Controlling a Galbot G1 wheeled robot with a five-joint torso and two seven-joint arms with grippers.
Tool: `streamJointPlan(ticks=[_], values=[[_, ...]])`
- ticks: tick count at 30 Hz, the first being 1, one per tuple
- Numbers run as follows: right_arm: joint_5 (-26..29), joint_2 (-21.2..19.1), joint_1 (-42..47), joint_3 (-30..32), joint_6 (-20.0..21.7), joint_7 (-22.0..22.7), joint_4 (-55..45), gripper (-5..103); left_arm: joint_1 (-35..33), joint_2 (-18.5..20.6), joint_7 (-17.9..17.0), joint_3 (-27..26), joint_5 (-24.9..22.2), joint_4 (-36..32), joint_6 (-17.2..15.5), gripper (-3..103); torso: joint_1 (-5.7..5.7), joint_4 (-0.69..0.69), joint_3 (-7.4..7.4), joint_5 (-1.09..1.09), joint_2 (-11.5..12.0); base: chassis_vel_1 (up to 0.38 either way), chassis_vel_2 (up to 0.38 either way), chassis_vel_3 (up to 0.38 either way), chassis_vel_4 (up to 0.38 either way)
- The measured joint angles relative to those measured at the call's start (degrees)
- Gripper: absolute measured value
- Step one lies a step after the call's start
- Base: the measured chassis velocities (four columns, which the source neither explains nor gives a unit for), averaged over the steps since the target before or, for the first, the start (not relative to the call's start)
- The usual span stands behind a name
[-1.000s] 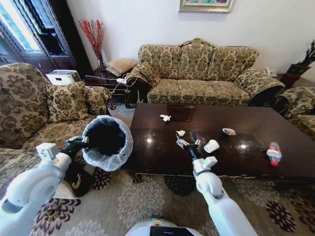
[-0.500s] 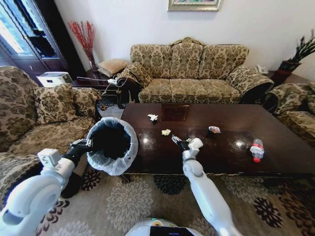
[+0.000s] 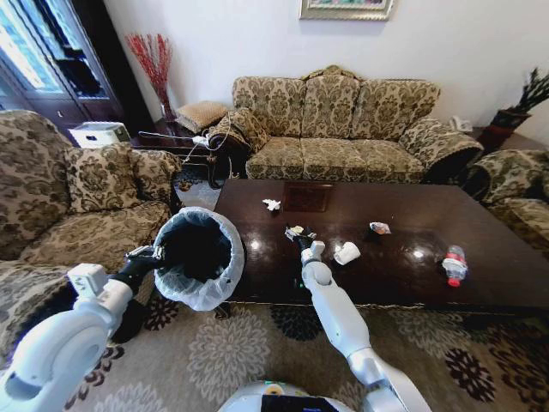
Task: Move to the front of the table and place the trash on the table into the trash bin.
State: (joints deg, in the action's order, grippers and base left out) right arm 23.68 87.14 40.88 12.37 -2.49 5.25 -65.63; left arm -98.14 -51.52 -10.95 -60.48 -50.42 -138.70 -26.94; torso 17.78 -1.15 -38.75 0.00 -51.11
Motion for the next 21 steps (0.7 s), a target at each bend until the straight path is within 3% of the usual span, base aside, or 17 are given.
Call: streamJointPlan(ticks=[7, 17, 21], values=[[-0.7, 0.5, -0.9, 0.5, 2.1, -2.1, 2.8, 100, 0.2, -0.1, 0.0, 0.4, 0.1, 0.4, 0.0, 2, -0.01, -0.01, 0.01, -0.01, 0.0, 0.000, 0.000, 0.000, 0.000], [-0.9, 1.3, -2.6, 0.8, 0.1, 0.0, 6.9, 103, 0.1, -0.2, 0.1, 0.4, 0.1, 0.5, 0.0, 2, -0.01, -0.01, 0.01, 0.00, 0.0, 0.000, 0.000, 0.000, 0.000], [-2.3, 1.8, -3.9, 0.8, 2.8, 0.5, 9.1, 93, 0.0, -0.5, 0.1, 0.4, 0.1, 0.4, 0.4, 2, -0.01, -0.01, 0.01, 0.00, 0.0, 0.000, 0.000, 0.000, 0.000]])
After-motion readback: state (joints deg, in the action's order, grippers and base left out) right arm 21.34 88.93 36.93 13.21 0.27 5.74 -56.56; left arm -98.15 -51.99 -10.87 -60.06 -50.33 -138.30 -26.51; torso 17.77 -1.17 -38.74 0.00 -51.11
